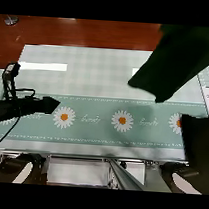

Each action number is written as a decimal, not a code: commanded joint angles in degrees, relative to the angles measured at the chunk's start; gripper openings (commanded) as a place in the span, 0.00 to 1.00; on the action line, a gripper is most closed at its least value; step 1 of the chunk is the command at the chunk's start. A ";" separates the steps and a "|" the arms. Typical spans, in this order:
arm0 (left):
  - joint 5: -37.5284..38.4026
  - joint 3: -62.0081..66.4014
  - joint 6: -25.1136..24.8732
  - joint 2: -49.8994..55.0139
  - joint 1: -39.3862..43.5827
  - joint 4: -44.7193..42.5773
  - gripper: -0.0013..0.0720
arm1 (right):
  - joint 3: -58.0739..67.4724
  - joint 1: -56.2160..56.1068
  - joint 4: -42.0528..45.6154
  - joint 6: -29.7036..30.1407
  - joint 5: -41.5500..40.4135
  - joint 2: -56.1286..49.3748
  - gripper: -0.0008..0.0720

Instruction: Fold the shirts.

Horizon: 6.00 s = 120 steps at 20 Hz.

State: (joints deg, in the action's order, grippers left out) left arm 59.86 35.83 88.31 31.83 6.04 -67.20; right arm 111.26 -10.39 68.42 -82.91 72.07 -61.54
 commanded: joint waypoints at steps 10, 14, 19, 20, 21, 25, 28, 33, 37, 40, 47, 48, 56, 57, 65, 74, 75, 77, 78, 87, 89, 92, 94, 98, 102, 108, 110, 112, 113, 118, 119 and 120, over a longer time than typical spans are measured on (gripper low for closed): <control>-5.66 -0.11 1.14 2.03 0.04 0.13 0.98 | -36.22 -30.40 -9.79 -9.97 -28.02 -22.49 0.05; -5.60 -0.11 1.11 4.28 0.07 0.17 0.98 | -34.58 -25.92 -19.06 -2.23 -19.08 -24.87 0.86; 3.58 -0.11 1.49 6.82 -1.77 -0.92 0.97 | -30.86 -0.66 -6.47 -0.57 1.73 -10.75 0.86; 6.01 -0.37 1.49 8.37 -3.63 -0.87 0.97 | -33.27 4.92 -0.96 -1.31 2.99 -6.60 0.86; 7.28 -1.14 1.29 10.01 -5.62 0.72 0.97 | -37.46 10.05 2.16 -1.53 2.84 -2.60 0.86; 7.30 -8.68 -11.61 15.63 -8.76 25.75 0.97 | -66.05 28.02 -3.72 -1.57 -4.68 12.20 0.86; 0.00 -12.59 -12.04 19.78 -4.57 27.50 0.97 | -83.32 31.45 -13.33 2.67 -8.94 18.38 0.86; -15.89 -12.44 -15.87 26.27 4.42 37.79 0.97 | -91.32 31.23 -20.74 6.34 -9.70 18.99 0.86; -17.46 -8.70 -16.31 34.25 10.14 37.92 0.97 | -91.27 31.23 -21.97 6.23 -11.43 18.95 0.86; -17.40 -4.63 -18.51 36.44 9.77 37.88 0.26 | -91.30 31.23 -22.43 6.23 -11.28 18.95 0.86; -15.21 0.94 -20.41 36.41 8.85 37.66 0.05 | -91.27 31.23 -22.51 5.33 -11.63 13.46 0.86; -15.19 0.96 -20.41 36.41 8.85 37.66 0.05 | -91.27 31.23 -24.72 7.32 -12.70 11.61 0.86; -14.01 1.16 -20.48 36.26 8.85 37.66 0.05 | -86.58 26.88 -34.42 11.65 -16.26 -4.52 0.86; -12.81 1.68 -22.27 36.06 8.85 37.66 0.05 | -85.15 23.47 -34.47 11.54 -17.70 -6.21 0.86; -4.17 10.91 -23.39 29.24 4.46 35.01 0.05 | -60.48 10.71 -27.06 6.27 -14.29 -13.31 0.05; 12.90 52.13 -12.26 23.34 -3.23 14.34 0.05 | 4.09 10.64 -13.18 -2.01 1.01 -8.41 0.05; 16.65 56.57 -11.41 23.10 -3.23 11.61 0.05 | 7.63 10.64 -12.55 -1.92 2.32 -6.51 0.05; 23.17 63.73 -9.64 22.01 -3.23 7.50 0.05 | 8.72 10.64 -11.04 -0.59 3.08 -0.02 0.05; 25.27 66.03 -9.31 20.81 -3.23 6.49 0.05 | 8.72 10.64 -9.57 -0.39 4.55 3.26 0.05; 36.70 58.23 -3.52 6.69 -3.21 6.82 0.05 | 5.79 10.64 -2.86 -3.58 22.01 19.23 0.05; 36.85 48.89 -2.54 3.54 -3.21 8.76 0.05 | -1.31 10.64 -4.42 -3.69 23.76 20.87 0.05; 36.37 29.79 -2.08 0.20 -3.21 9.14 0.05 | -16.72 10.64 -4.46 -3.02 20.94 23.08 0.05; 32.04 16.61 -2.08 0.76 -3.17 9.29 0.05 | -27.15 10.64 -4.50 -2.19 14.88 23.02 0.05; 11.13 1.09 -6.27 9.31 -3.15 11.28 0.05 | -37.03 10.64 -4.42 -0.85 -1.62 13.84 0.05; -6.40 4.28 -8.33 25.73 -3.17 13.29 0.05 | -33.59 10.64 -11.37 -0.22 -11.85 -4.42 0.05; -9.44 20.83 -8.13 45.66 -3.17 15.37 0.05 | -15.85 10.67 -19.19 -3.61 -14.23 -30.73 0.05; -7.15 24.94 -8.11 48.85 -3.17 16.22 0.23 | -11.85 10.93 -23.12 -6.82 -14.19 -36.15 0.33; -0.74 28.76 -8.61 50.21 -3.89 13.73 0.98 | -10.05 12.00 -27.89 -6.19 -12.22 -38.40 0.87; 4.04 31.10 -8.68 50.29 -5.01 8.70 0.98 | -9.90 13.51 -29.42 -5.20 -10.27 -38.25 0.87; 16.13 29.75 -7.58 45.00 -18.16 -3.39 0.98 | -10.97 22.99 -10.56 -2.99 16.98 -33.64 0.87; 16.94 25.99 -7.52 43.39 -21.38 -1.88 0.98 | -14.23 23.19 -2.62 -2.51 19.15 -31.17 0.87; 17.77 21.46 -7.80 41.94 -24.65 0.00 0.98 | -20.15 23.61 1.68 -2.38 16.83 -27.47 0.87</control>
State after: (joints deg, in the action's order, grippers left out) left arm 72.27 63.20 80.58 76.90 -10.90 -66.65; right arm 97.54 10.66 54.06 -86.37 80.16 -93.97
